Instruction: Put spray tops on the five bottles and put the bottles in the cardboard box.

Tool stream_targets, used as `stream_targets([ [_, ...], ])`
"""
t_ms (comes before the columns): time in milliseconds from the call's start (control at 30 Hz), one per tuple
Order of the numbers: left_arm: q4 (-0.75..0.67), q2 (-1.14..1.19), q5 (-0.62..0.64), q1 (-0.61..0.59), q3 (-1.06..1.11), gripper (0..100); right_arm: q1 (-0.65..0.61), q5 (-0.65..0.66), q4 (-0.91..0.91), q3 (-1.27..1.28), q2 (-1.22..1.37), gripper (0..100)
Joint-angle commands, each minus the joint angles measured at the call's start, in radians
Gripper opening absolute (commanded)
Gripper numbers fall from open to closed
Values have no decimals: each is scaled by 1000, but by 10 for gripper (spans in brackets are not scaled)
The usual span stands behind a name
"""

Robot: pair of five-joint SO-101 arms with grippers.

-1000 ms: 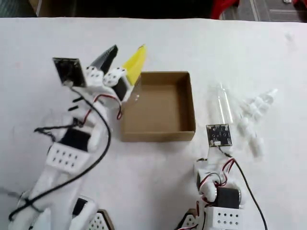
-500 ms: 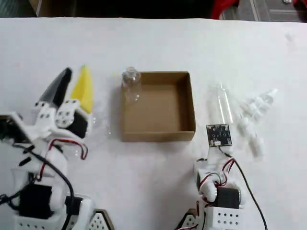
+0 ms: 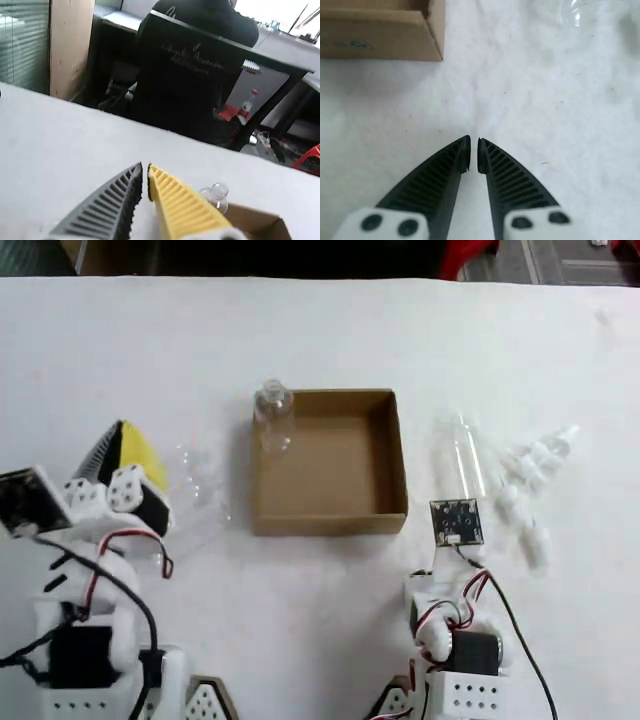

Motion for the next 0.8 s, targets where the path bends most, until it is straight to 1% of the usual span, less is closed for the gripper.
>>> stream_targets([
  [0, -20, -24, 5, -10, 49, 24, 8, -5, 5, 9, -5, 16],
  [67, -38, -24, -5, -12, 84, 24, 8, -5, 5, 9, -5, 16],
  [100, -54, -24, -37, -12, 104, 24, 8, -5, 5, 9, -5, 16],
  [233, -169, -24, -253, -4, 204, 24, 8, -5, 5, 9, -5, 16],
  [300, -238, -24, -304, -4, 245, 24, 8, -5, 5, 9, -5, 16],
  [367, -270, -24, -311, -4, 264, 24, 8, -5, 5, 9, -5, 16],
  [600, -256, -22, -307, -4, 279, 24, 8, -5, 5, 9, -5, 16],
  [633, -249, -22, -301, -2, 279, 24, 8, -5, 5, 9, -5, 16],
  [700, -233, -24, -245, -1, 278, 24, 8, -5, 5, 9, -5, 16],
  [733, -232, -24, -236, 4, 273, 34, 8, -5, 5, 9, -5, 16],
  [767, -226, -24, -264, 22, 264, 57, 8, -5, 5, 9, -5, 16],
])
